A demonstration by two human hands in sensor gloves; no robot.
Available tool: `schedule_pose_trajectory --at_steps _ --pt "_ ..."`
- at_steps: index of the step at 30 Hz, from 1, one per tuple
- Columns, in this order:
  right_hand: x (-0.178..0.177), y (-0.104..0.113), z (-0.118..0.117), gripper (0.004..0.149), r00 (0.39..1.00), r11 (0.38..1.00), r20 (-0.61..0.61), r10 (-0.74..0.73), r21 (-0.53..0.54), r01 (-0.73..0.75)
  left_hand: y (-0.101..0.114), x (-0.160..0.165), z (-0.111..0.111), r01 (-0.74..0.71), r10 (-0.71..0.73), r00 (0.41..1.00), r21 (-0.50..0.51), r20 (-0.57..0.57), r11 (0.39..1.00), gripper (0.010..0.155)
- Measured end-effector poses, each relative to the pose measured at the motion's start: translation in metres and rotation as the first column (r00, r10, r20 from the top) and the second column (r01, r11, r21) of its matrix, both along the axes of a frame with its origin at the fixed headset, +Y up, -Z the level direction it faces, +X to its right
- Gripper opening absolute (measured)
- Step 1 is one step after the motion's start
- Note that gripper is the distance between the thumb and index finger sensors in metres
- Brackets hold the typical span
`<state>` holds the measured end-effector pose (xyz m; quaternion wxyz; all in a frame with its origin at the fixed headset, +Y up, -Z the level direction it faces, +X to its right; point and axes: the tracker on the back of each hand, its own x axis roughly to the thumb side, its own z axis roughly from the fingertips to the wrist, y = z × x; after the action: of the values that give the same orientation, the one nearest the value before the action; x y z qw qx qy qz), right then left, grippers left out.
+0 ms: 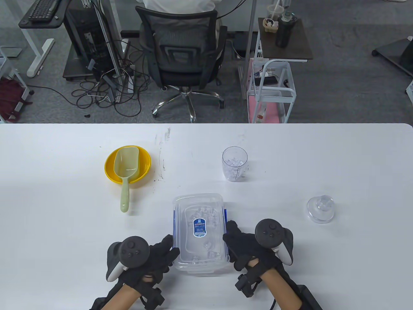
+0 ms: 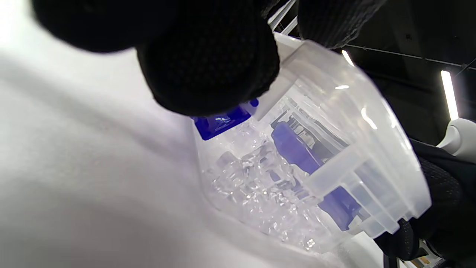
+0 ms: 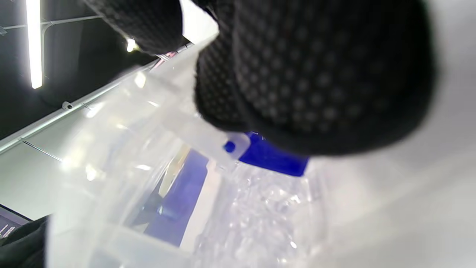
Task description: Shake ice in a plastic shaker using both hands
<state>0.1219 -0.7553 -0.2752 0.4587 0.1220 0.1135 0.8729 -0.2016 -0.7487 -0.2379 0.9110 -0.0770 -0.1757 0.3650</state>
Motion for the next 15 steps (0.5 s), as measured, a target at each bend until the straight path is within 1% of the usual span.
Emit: schedule_pose_trajectory --at_steps 3,6,8,9,10,12,13,14,15 --pt "0.004 -0.004 0.008 0.112 0.999 1.000 -0.017 0.027 -0.017 -0.027 0.000 0.001 0.001 0.027 -0.027 1.000 0.025 0.005 0.999 0.066" --pt "0.005 -0.009 0.014 0.114 0.996 0.995 -0.029 0.088 -0.044 -0.089 -0.001 0.001 0.004 0.077 -0.076 0.997 0.047 -0.026 0.996 0.071" --pt "0.005 -0.012 0.016 0.115 0.997 0.996 -0.019 0.072 -0.060 -0.073 -0.003 0.001 0.004 0.127 -0.126 0.992 0.035 -0.030 0.991 0.076" --pt "0.006 -0.014 0.016 0.115 0.998 0.995 -0.015 0.061 -0.083 -0.062 -0.006 0.000 0.003 0.148 -0.148 0.989 -0.010 -0.021 0.989 0.080" --pt "0.006 -0.016 0.016 0.114 0.999 0.993 -0.028 0.046 -0.104 -0.048 -0.009 -0.001 0.001 0.124 -0.124 0.992 -0.059 0.000 0.991 0.082" --pt "0.005 -0.019 0.016 0.114 0.999 0.989 -0.048 -0.006 -0.149 -0.001 -0.015 -0.002 -0.001 -0.007 0.011 1.000 -0.153 0.025 0.988 0.083" --pt "0.005 -0.021 0.016 0.114 0.999 0.985 -0.038 -0.037 -0.173 0.030 -0.020 -0.001 -0.001 -0.102 0.110 0.994 -0.240 0.022 0.965 0.084" --pt "0.005 -0.023 0.016 0.114 0.997 0.980 -0.028 -0.065 -0.191 0.059 -0.026 0.000 0.000 -0.180 0.197 0.980 -0.335 0.019 0.925 0.085" --pt "0.005 -0.023 0.017 0.115 0.997 0.975 -0.022 -0.080 -0.211 0.074 -0.029 0.000 0.000 -0.214 0.239 0.971 -0.374 0.021 0.902 0.085"
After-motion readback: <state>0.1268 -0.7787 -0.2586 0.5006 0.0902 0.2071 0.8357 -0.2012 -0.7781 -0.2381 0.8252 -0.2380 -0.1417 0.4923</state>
